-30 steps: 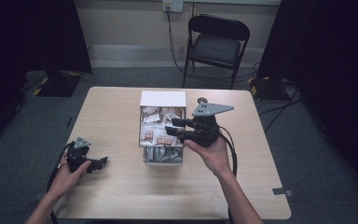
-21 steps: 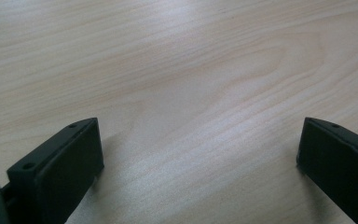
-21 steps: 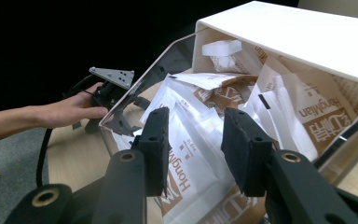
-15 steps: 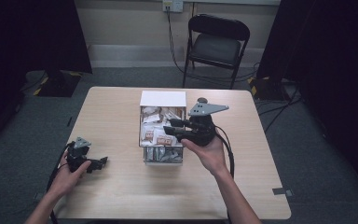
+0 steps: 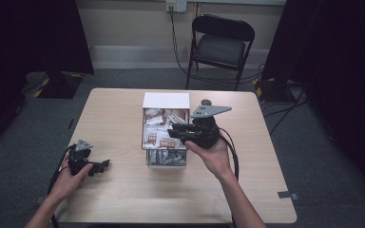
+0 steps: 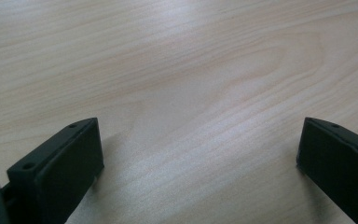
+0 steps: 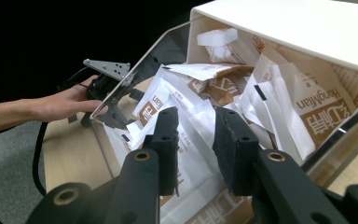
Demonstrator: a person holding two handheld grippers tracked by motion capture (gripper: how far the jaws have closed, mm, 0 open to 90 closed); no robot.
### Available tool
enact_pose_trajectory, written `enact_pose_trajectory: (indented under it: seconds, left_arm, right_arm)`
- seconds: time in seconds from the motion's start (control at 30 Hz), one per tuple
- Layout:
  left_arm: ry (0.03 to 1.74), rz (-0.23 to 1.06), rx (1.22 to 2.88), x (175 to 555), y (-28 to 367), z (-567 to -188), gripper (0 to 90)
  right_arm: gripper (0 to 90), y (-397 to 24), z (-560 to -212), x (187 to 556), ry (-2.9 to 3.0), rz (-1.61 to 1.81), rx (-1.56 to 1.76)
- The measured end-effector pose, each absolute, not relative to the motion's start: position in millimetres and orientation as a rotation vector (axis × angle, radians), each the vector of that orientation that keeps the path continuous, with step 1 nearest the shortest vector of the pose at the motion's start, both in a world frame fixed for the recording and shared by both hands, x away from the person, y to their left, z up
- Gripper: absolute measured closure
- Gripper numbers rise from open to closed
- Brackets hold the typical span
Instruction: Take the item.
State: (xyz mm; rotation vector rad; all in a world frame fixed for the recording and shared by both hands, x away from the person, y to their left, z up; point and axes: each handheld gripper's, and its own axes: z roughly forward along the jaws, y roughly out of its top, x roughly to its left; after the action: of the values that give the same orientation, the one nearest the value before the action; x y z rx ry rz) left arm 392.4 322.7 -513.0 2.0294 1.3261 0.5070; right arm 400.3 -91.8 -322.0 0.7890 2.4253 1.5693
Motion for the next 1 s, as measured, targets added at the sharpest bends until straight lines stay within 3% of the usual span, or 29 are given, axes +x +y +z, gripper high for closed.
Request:
enact_pose_trajectory:
  seconds: [1.0]
  left_arm:
    - [1.326,0.507,2.029,392.4,322.7,-513.0,0.0]
  right_arm:
    - [78.5,-99.4,-317.2,390.8,2.479,1.614,0.719]
